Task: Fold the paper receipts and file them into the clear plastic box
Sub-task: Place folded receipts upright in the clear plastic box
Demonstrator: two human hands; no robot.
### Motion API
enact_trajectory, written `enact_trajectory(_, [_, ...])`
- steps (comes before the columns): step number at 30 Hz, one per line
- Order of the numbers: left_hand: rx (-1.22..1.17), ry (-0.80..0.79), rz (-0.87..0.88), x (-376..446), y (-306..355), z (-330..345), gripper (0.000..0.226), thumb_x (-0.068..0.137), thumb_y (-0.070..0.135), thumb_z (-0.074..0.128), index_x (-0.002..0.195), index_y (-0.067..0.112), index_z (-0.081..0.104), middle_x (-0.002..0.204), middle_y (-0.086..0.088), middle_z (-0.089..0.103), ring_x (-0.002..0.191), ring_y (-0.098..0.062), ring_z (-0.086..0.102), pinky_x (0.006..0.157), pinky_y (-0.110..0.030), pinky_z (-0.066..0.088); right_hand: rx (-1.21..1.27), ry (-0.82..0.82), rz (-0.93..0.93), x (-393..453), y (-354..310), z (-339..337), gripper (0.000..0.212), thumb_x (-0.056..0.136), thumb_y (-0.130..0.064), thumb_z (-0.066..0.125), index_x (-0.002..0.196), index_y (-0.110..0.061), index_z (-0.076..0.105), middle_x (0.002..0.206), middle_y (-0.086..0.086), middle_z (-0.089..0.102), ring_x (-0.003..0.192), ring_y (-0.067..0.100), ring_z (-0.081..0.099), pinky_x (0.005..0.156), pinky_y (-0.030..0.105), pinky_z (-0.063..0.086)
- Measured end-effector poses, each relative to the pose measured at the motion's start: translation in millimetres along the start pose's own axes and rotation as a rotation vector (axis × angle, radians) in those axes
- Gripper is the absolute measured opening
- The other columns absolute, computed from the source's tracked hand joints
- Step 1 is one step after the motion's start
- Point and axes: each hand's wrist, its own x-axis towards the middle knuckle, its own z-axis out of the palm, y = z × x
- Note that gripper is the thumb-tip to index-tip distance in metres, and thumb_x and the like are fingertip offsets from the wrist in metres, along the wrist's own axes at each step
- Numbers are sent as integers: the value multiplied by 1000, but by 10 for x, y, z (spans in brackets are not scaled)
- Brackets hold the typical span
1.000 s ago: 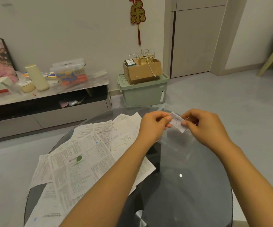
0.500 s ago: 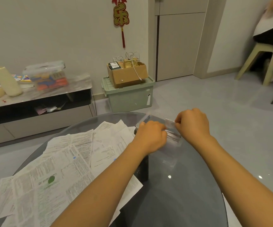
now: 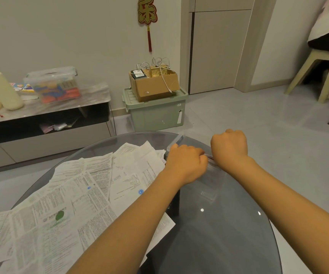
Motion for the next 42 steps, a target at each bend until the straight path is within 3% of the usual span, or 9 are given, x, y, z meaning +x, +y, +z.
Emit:
enact_trajectory(4, [-3,16,-2,-5,-4,11,60,79,34,14,95,14,68,97,-4,69,92,-22,58,89,-35,32,-25,22,22,8,47,31,12,84,-9,50,89,-16,58,104,1,53,107,21,47,83,28,31])
enact_trajectory(7, [-30,27,-18,-6,-7,35,59,79,33,15,93,12,68,95,-4,69,90,-22,58,91,-37,33,-28,28,44,47,63,53,19,84,-11,50,99,-18,61,111,1,53,108,21,46,88,28,32])
enact_trajectory(11, [-69,4,-22,-29,8,-24,61,80,33,18,113,13,65,115,-5,65,107,-21,56,99,-35,27,23,24,78,93,58,114,18,86,-15,50,100,-18,62,109,1,56,106,22,50,85,28,33])
enact_trajectory(16, [-142,26,-58,-182,-16,-181,52,90,33,25,130,15,54,134,-4,53,125,-19,45,109,-36,20,340,160,103,-40,105,145,19,90,-26,56,104,-27,70,103,3,59,101,24,51,77,27,31])
enact_trajectory(25, [-209,214,-194,-1130,61,-626,31,98,25,39,125,23,55,131,7,52,121,-11,45,109,-31,23,921,248,-14,-735,-332,-192,14,85,-33,65,94,-28,74,86,-4,54,93,18,51,71,27,39])
enact_trajectory(30, [-167,117,-411,-1753,-46,-680,32,97,32,40,128,30,51,139,10,44,127,-13,40,109,-31,28,1011,197,-137,-1126,-658,-127,12,83,-32,68,91,-28,75,76,-14,48,75,7,45,67,23,41])
enact_trajectory(35, [-28,11,-555,-2173,-218,-595,35,98,33,37,130,26,49,137,5,46,123,-13,44,108,-30,27,1019,66,-231,-1351,-892,64,10,83,-32,68,91,-32,74,81,-18,51,75,4,47,62,10,33])
enact_trajectory(39, [123,-100,-616,-2298,-308,-476,36,98,32,32,127,21,50,127,1,51,113,-16,47,99,-31,34,1015,-13,-266,-1379,-1022,142,10,83,-34,66,90,-34,73,85,-13,54,80,8,50,70,20,44])
enact_trajectory(42, [146,-171,-546,-2278,-310,-406,36,97,33,33,127,19,49,128,0,50,114,-18,45,96,-31,36,1003,-34,-271,-1384,-1049,167,9,83,-34,67,89,-34,73,87,-12,56,79,6,50,70,22,45])
